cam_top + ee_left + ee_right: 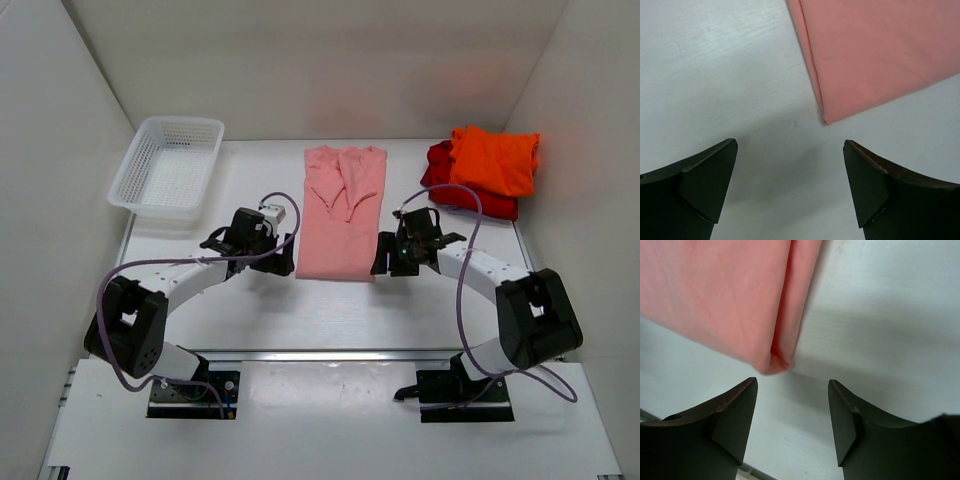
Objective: Fold and stack the t-shirts
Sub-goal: Fold the folded rectangular tshirt in 1/3 of the way
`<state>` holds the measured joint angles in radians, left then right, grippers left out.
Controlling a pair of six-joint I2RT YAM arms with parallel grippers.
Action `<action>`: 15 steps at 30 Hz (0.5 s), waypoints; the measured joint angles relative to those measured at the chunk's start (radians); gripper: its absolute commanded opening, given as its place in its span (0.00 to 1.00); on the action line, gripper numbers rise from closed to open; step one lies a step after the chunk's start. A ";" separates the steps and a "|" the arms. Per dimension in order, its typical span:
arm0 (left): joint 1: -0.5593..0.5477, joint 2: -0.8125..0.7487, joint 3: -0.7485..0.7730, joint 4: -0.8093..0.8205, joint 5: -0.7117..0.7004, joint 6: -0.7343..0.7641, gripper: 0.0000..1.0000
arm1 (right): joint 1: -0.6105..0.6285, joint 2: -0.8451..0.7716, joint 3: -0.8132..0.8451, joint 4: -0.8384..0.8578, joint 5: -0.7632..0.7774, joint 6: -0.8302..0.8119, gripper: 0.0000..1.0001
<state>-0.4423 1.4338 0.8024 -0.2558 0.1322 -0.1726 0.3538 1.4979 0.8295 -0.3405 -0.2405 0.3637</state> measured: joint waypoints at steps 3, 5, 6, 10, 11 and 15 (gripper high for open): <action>-0.012 0.000 -0.050 0.032 0.021 -0.018 0.78 | 0.012 -0.072 -0.071 0.035 -0.016 0.030 0.52; -0.004 0.012 -0.068 0.047 0.042 -0.047 0.56 | 0.018 -0.095 -0.098 0.070 -0.031 0.048 0.52; 0.001 0.025 -0.068 0.052 0.050 -0.060 0.41 | 0.016 -0.096 -0.103 0.084 -0.039 0.054 0.52; 0.023 0.080 -0.042 0.073 0.081 -0.080 0.36 | -0.004 -0.082 -0.106 0.138 -0.084 0.067 0.51; 0.026 0.098 -0.026 0.074 0.090 -0.085 0.42 | -0.008 -0.072 -0.104 0.147 -0.088 0.068 0.53; 0.022 0.164 0.019 0.111 0.103 -0.117 0.53 | -0.013 -0.029 -0.100 0.159 -0.097 0.086 0.54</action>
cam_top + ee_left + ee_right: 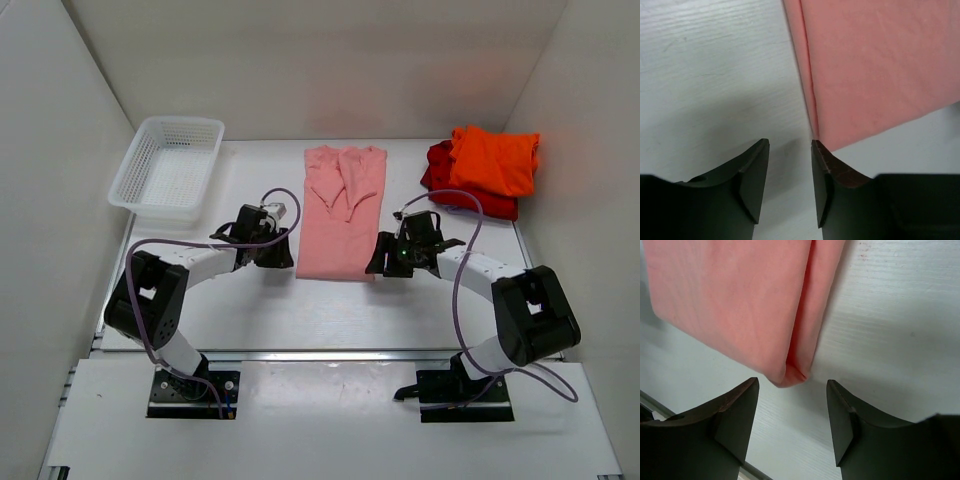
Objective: Fold and stack the t-shirts
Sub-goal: Fold the folded rectangular tshirt in 1/3 of the way
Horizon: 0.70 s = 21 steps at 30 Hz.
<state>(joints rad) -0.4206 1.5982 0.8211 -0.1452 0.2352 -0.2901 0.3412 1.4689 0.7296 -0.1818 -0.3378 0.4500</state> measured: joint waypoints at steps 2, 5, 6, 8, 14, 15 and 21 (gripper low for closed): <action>-0.014 0.017 -0.005 0.020 0.006 -0.026 0.61 | 0.007 0.014 0.000 0.010 -0.001 0.015 0.55; -0.041 0.045 -0.012 0.056 0.024 -0.071 0.64 | 0.030 0.046 0.000 0.034 0.000 0.038 0.55; -0.048 0.055 -0.011 0.073 0.037 -0.085 0.64 | 0.037 0.060 0.000 0.041 0.000 0.045 0.54; -0.060 0.071 -0.007 0.105 0.052 -0.111 0.61 | 0.048 0.085 0.010 0.063 -0.012 0.058 0.24; -0.087 0.134 0.000 0.176 0.082 -0.166 0.00 | 0.073 0.150 0.024 0.107 -0.019 0.081 0.00; -0.088 0.134 -0.001 0.175 0.087 -0.166 0.00 | 0.078 0.146 0.023 0.108 -0.018 0.082 0.00; -0.136 0.006 -0.113 0.101 0.093 -0.155 0.00 | 0.183 0.002 -0.112 0.084 -0.010 0.092 0.00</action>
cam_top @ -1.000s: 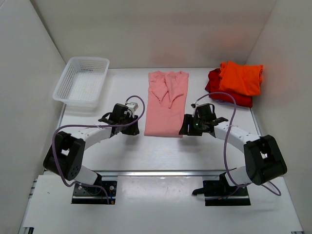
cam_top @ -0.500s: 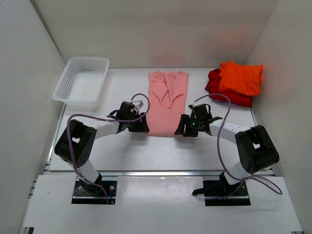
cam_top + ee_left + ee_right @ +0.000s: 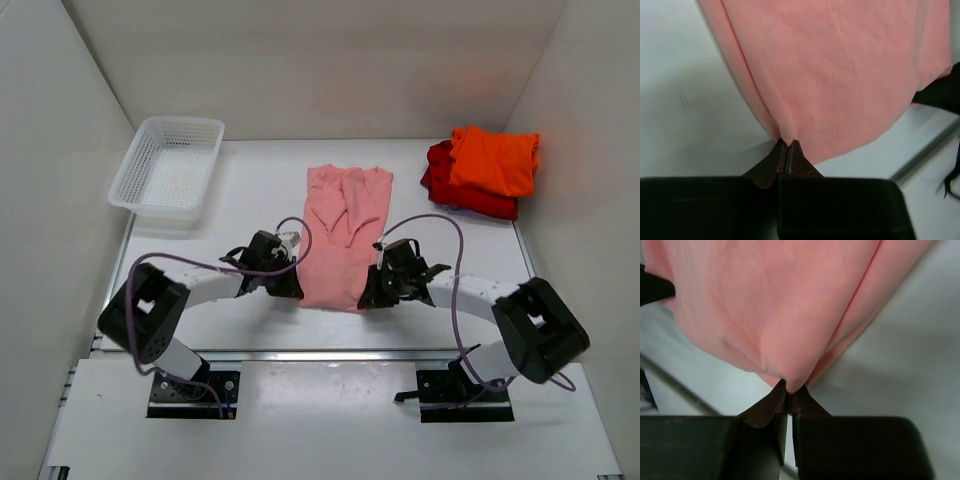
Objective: Fold and stack the t-shirts
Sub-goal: Fold the folded rectangular tshirt in 1/3 of the way
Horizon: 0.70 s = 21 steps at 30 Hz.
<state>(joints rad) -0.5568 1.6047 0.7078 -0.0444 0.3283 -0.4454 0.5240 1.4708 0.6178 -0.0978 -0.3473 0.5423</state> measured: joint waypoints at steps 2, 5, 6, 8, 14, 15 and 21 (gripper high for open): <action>-0.034 -0.096 -0.080 -0.047 0.002 -0.001 0.00 | 0.048 -0.089 -0.079 -0.022 -0.011 0.023 0.00; -0.073 -0.233 -0.172 -0.137 0.006 -0.010 0.15 | 0.114 -0.200 -0.169 -0.054 -0.030 0.065 0.05; -0.079 -0.268 -0.192 -0.161 0.008 -0.012 0.32 | 0.129 -0.223 -0.185 -0.064 -0.034 0.077 0.15; -0.083 -0.337 -0.218 -0.207 0.011 -0.025 0.42 | 0.139 -0.271 -0.205 -0.088 -0.038 0.098 0.27; 0.014 -0.470 -0.174 -0.294 -0.024 -0.011 0.54 | 0.039 -0.441 -0.209 -0.171 -0.018 0.107 0.38; 0.031 -0.470 -0.151 -0.294 -0.027 -0.004 0.54 | 0.002 -0.455 -0.205 -0.169 -0.023 0.101 0.38; 0.084 -0.357 -0.048 -0.218 -0.027 0.023 0.53 | -0.172 -0.410 -0.170 -0.129 -0.069 0.060 0.36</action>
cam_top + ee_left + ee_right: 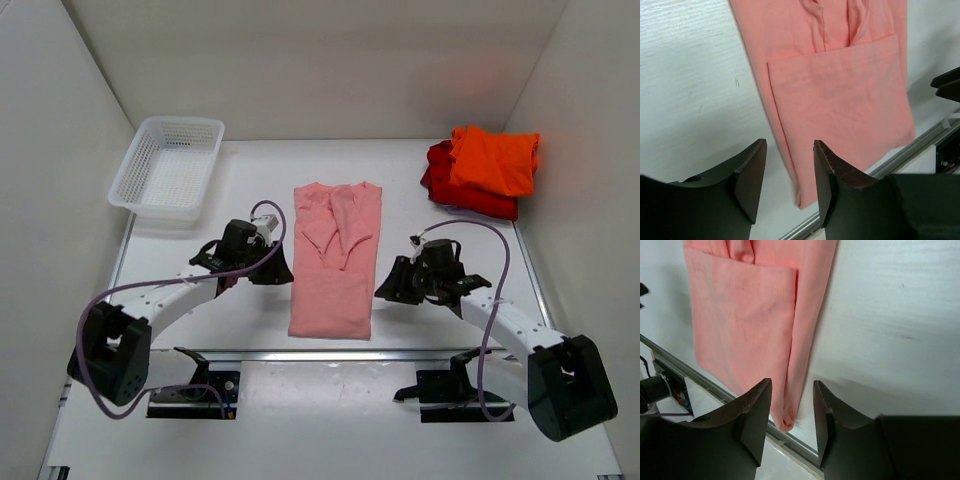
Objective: Fold and stack the t-shirts
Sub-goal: Fold the folded rectangular tshirt in 1/3 of the way
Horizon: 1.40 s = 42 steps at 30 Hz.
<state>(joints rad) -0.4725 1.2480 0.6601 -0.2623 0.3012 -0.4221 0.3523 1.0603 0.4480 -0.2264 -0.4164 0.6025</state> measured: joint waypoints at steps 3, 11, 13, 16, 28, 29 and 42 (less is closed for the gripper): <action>0.000 0.071 0.003 0.039 0.000 0.002 0.53 | -0.020 0.063 0.028 0.026 -0.022 -0.012 0.35; -0.001 0.212 0.032 0.112 0.003 -0.003 0.56 | -0.019 0.230 0.103 0.117 -0.061 -0.027 0.36; -0.001 0.232 0.047 0.122 0.003 -0.005 0.56 | -0.019 0.262 0.112 0.139 -0.071 -0.027 0.35; -0.002 0.265 0.072 0.150 0.007 -0.010 0.57 | -0.019 0.309 0.124 0.163 -0.085 -0.027 0.35; -0.001 0.341 0.074 0.235 0.031 -0.047 0.55 | -0.011 0.421 0.132 0.253 -0.130 -0.021 0.35; -0.001 0.348 0.074 0.242 0.033 -0.049 0.55 | -0.007 0.430 0.135 0.258 -0.132 -0.021 0.34; -0.002 0.366 0.074 0.272 0.044 -0.076 0.48 | 0.006 0.423 0.158 0.257 -0.090 -0.027 0.33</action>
<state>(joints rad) -0.4744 1.6138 0.7341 0.0097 0.3454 -0.4980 0.3588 1.4830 0.6056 0.0303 -0.5064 0.5758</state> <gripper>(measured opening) 0.482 0.323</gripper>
